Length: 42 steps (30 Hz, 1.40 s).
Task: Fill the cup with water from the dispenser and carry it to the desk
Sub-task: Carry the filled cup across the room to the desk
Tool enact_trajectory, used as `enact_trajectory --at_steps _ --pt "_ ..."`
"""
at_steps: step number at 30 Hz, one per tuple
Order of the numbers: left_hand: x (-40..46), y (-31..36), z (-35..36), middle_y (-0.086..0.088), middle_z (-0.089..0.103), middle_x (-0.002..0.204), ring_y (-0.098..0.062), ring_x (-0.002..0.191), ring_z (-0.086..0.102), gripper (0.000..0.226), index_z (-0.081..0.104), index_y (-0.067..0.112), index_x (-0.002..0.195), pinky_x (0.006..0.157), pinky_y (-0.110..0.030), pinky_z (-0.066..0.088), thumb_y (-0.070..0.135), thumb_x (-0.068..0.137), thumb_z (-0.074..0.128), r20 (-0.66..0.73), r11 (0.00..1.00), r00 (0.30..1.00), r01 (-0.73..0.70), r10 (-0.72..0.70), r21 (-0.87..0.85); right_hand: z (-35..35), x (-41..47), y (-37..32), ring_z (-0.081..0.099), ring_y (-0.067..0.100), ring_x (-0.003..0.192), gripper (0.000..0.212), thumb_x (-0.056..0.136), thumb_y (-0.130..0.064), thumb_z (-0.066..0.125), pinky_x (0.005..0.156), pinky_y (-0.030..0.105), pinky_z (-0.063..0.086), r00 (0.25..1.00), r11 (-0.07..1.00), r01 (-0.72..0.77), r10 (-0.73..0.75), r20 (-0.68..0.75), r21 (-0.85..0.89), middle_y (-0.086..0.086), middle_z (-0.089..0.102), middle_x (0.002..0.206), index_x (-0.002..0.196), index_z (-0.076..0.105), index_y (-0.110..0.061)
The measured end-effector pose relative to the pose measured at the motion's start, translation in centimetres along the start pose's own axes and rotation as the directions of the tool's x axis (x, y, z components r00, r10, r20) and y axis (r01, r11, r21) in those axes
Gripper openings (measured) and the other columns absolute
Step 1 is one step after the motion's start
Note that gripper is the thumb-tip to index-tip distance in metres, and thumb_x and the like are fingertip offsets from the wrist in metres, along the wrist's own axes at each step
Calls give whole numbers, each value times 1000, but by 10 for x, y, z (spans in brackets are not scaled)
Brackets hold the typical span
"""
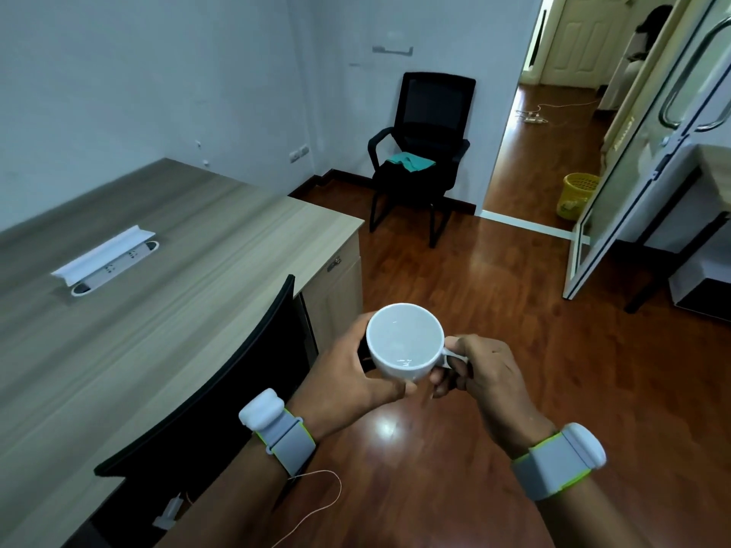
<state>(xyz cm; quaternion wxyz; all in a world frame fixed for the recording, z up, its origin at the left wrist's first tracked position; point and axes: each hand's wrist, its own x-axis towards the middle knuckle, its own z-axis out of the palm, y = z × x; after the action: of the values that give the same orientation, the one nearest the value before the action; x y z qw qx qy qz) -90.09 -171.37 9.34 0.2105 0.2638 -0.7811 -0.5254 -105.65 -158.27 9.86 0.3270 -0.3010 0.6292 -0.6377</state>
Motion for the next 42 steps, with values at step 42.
enact_trajectory --at_steps 42 --pt "253 -39 -36 14 72 123 -6 116 69 83 60 35 133 103 -43 57 19 59 95 -334 987 934 155 -130 50 -8 326 0 59 25 47 44 83 -19 41 48 30 52 925 1000 25 -16 379 -19 16 66 58 62 64 13"
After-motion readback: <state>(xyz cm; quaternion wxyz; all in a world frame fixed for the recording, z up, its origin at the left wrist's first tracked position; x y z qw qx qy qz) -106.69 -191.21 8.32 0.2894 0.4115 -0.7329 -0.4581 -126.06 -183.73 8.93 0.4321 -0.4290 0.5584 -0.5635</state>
